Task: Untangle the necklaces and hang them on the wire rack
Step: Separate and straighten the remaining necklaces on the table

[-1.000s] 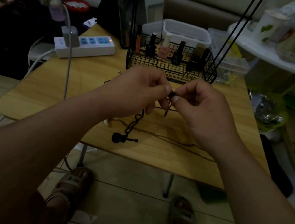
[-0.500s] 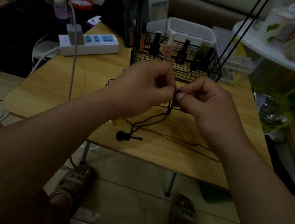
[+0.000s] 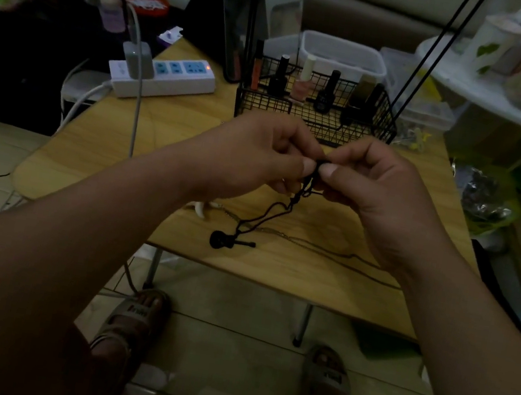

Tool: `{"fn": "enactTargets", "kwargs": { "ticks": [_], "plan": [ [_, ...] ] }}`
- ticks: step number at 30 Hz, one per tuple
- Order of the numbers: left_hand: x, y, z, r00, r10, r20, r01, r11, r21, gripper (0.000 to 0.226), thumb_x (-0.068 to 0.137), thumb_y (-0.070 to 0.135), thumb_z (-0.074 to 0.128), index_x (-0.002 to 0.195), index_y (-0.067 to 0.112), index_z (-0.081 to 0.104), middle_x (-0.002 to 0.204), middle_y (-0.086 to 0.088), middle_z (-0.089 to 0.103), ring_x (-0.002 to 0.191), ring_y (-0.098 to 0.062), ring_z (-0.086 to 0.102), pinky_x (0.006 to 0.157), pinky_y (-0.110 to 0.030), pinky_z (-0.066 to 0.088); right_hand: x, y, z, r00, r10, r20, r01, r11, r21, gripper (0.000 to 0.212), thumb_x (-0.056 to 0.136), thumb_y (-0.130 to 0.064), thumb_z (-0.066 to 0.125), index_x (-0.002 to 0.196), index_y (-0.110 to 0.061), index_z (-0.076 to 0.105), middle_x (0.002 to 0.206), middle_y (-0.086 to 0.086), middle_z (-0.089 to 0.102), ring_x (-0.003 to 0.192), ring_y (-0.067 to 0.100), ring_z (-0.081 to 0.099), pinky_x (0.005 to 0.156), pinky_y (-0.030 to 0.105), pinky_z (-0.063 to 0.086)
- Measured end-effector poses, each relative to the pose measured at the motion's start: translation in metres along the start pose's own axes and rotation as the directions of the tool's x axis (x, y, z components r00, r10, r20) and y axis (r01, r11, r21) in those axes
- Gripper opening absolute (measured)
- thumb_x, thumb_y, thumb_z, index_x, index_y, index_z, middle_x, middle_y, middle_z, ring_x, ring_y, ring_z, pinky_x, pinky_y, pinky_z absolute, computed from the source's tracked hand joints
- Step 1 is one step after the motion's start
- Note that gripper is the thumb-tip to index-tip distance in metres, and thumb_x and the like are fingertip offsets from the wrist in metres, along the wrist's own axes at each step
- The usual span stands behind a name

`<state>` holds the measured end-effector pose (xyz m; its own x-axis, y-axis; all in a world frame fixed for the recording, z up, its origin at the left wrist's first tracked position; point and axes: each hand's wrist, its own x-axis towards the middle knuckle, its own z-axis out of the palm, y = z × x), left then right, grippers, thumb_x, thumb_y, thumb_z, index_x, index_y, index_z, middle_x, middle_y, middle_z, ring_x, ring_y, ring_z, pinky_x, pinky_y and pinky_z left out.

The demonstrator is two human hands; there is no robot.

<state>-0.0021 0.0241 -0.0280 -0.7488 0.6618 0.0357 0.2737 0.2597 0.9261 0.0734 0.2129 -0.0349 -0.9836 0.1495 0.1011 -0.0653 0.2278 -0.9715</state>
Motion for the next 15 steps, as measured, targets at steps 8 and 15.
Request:
{"fn": "enactTargets", "kwargs": {
  "ticks": [8, 15],
  "plan": [
    [0.001, -0.002, -0.002, 1.000, 0.001, -0.029, 0.003, 0.991, 0.135, 0.017, 0.106, 0.016, 0.057, 0.107, 0.026, 0.071, 0.094, 0.000, 0.072, 0.087, -0.007, 0.072, 0.079, -0.022, 0.060, 0.000, 0.002, 0.000, 1.000, 0.005, 0.006, -0.005, 1.000, -0.002, 0.018, 0.095, 0.000, 0.065, 0.097, -0.017, 0.070, 0.083, -0.002, 0.071, 0.079, 0.011, 0.067, 0.078, 0.031, 0.057],
    [0.003, -0.002, 0.008, 0.994, -0.041, -0.101, 0.041, 0.999, 0.004, 0.019, 0.109, 0.016, 0.048, 0.105, 0.020, 0.067, 0.106, -0.001, 0.074, 0.102, -0.014, 0.071, 0.098, -0.038, 0.059, 0.004, 0.000, 0.001, 0.995, 0.096, 0.016, -0.097, 0.969, 0.229, 0.009, 0.089, -0.011, 0.064, 0.097, -0.014, 0.066, 0.097, 0.009, 0.071, 0.094, 0.023, 0.070, 0.078, 0.033, 0.056]
  ]
}}
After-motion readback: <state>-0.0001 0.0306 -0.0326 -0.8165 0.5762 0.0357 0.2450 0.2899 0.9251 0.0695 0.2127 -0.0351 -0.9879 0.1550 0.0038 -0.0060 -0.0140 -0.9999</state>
